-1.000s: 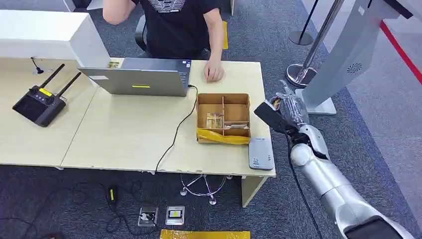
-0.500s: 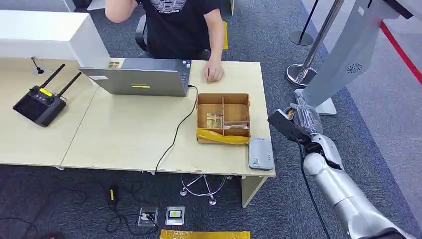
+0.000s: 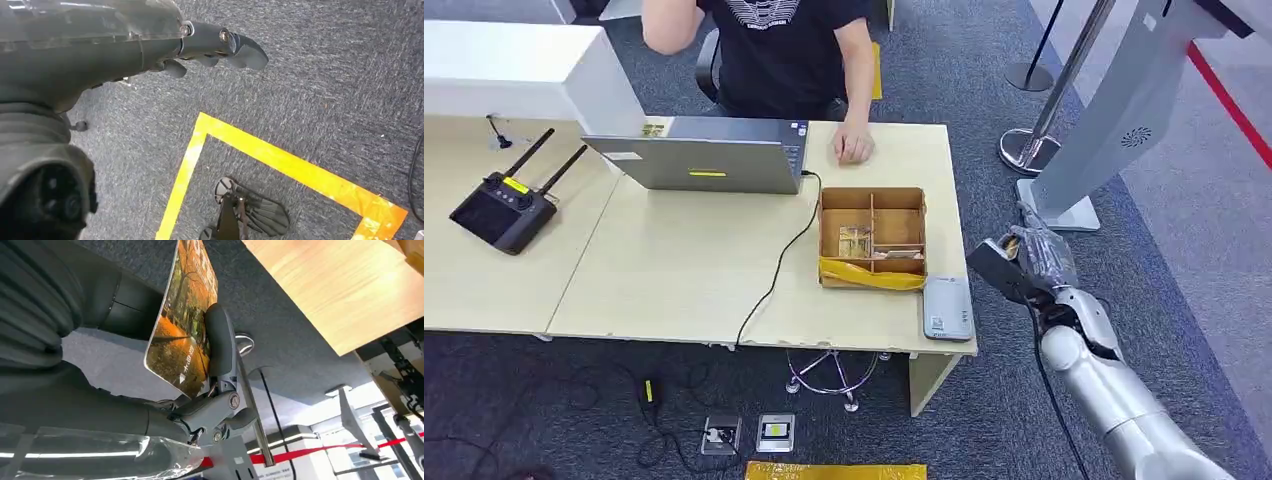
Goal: Pass the card to the sensor for recognition and then transmit it.
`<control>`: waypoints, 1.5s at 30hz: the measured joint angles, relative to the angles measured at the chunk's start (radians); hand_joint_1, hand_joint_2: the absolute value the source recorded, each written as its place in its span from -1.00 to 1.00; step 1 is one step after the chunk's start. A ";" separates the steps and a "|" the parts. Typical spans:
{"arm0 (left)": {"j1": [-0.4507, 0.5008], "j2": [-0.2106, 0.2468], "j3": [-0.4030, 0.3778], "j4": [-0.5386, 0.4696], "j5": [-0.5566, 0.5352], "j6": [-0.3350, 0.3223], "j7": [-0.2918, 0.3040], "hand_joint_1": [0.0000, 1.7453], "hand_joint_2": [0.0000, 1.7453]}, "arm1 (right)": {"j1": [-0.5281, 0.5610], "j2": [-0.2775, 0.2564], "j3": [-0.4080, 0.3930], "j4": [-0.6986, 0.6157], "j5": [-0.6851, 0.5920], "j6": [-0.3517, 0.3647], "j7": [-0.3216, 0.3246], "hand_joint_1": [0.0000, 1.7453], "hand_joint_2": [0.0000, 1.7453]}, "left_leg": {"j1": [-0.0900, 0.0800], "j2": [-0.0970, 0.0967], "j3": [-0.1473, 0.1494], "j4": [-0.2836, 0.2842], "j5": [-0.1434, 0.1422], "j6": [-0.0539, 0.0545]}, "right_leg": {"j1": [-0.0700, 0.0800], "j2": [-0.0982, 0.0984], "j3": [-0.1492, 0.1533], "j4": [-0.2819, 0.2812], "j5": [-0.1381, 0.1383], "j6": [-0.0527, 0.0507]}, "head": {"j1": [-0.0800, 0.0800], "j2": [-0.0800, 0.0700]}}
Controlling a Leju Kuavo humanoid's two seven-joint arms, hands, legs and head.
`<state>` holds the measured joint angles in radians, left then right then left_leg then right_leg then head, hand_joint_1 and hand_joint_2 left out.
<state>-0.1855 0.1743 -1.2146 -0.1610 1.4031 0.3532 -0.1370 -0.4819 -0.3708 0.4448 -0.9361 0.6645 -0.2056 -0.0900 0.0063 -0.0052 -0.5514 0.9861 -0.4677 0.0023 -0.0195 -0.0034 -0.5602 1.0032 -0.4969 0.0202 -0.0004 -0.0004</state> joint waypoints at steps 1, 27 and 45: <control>0.000 0.000 0.000 0.000 0.000 0.000 0.000 -1.00 -1.00 | 0.009 0.000 0.000 -0.008 0.000 0.001 0.003 1.00 1.00 | 0.000 0.000 0.000 0.000 0.000 0.000 | 0.000 0.000 0.000 0.000 0.000 0.000 | 0.000 0.000; 0.000 0.000 0.010 0.000 -0.014 -0.019 0.001 -1.00 -1.00 | 0.075 0.016 0.070 -0.143 0.021 0.068 0.058 1.00 1.00 | 0.000 0.000 0.000 0.000 0.000 0.000 | 0.000 0.000 0.000 0.000 0.000 0.000 | 0.000 0.000; -0.001 0.003 0.010 0.000 -0.029 -0.027 0.002 -1.00 -1.00 | 0.037 0.050 0.100 -0.109 -0.019 0.059 0.064 1.00 1.00 | 0.000 0.000 0.000 0.000 0.000 0.000 | 0.000 0.000 0.000 0.000 0.000 0.000 | 0.000 0.000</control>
<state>-0.1865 0.1770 -1.2047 -0.1610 1.3745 0.3262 -0.1350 -0.4444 -0.3209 0.5448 -1.0449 0.6458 -0.1469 -0.0255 0.0064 -0.0053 -0.5519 0.9861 -0.4677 0.0023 -0.0195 -0.0035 -0.5601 1.0034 -0.4969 0.0202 0.0000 -0.0004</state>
